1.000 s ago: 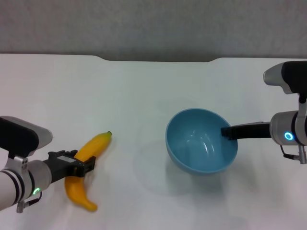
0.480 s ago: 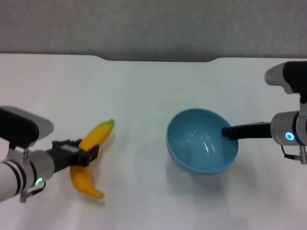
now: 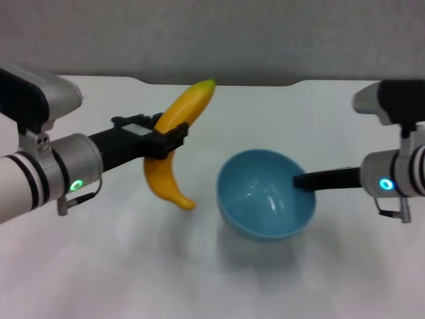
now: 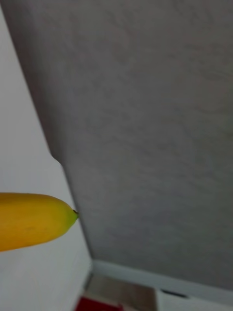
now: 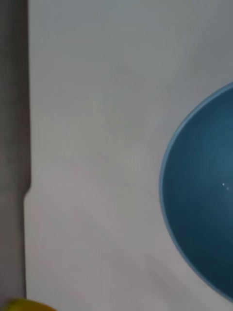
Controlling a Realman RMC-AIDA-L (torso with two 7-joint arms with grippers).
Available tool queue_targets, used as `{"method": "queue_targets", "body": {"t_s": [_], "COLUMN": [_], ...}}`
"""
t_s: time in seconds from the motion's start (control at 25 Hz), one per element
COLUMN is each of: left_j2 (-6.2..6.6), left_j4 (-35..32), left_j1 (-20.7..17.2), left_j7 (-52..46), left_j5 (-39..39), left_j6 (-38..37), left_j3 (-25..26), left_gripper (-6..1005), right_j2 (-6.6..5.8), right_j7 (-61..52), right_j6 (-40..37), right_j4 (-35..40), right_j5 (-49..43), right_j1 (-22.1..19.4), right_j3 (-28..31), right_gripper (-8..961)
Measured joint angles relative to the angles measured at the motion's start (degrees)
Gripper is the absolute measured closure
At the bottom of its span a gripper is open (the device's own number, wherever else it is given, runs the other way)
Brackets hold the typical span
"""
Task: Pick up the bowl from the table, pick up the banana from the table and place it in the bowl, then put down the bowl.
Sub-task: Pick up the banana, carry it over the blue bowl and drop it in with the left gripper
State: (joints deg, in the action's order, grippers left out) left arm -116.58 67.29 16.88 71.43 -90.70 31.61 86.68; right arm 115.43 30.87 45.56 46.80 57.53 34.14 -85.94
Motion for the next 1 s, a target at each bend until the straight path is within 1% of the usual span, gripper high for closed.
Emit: {"method": "queue_targets", "body": {"t_s": [0.16,0.28,0.36,0.52,0.64,0.68,0.72,0.84,1.0], "left_j2": [-0.06,-0.16,-0.26,-0.35,-0.38,-0.42,-0.43,-0.48,-0.48], "left_j4": [1.6,1.9,1.6,0.9,-1.1,-2.4,-2.6,-4.7,-7.1], "left_j1": [0.1,0.7,1.1,1.2,1.7,1.8,1.8,1.8,1.8], "left_j7": [0.1,0.4,1.1,3.6,9.2,13.1,14.1,20.8,26.5], "left_j5": [4.2,7.2,9.8,11.7,16.3,19.7,20.6,26.8,32.4], "left_j6": [2.4,2.8,2.5,2.2,1.7,1.0,0.7,-0.7,-0.4], "left_j3": [-0.4,-0.5,-0.7,-1.8,-4.0,-5.6,-6.0,-8.5,-9.3], "left_gripper": [495,494,493,491,490,490,489,488,486], "right_j2": [-0.06,-0.06,0.04,0.16,0.17,0.16,0.15,0.07,-0.02], "right_j7": [0.4,0.4,0.2,0.0,0.0,0.0,0.0,-0.1,-0.1], "right_j6": [-0.7,-1.4,-1.4,-1.6,-1.7,-1.7,-1.8,-1.8,-1.8], "right_j4": [-1.8,-2.0,-2.5,-2.6,-2.4,-2.3,-2.2,-2.2,-2.2], "right_j5": [5.5,7.1,8.9,11.0,11.5,11.5,11.5,11.6,11.6], "right_j1": [2.0,2.9,4.4,5.5,5.9,5.9,5.9,5.9,5.9], "right_j3": [-4.5,-6.1,-7.7,-9.7,-10.6,-10.6,-10.7,-10.7,-10.5], "right_gripper": [831,828,826,822,818,817,816,813,809]}}
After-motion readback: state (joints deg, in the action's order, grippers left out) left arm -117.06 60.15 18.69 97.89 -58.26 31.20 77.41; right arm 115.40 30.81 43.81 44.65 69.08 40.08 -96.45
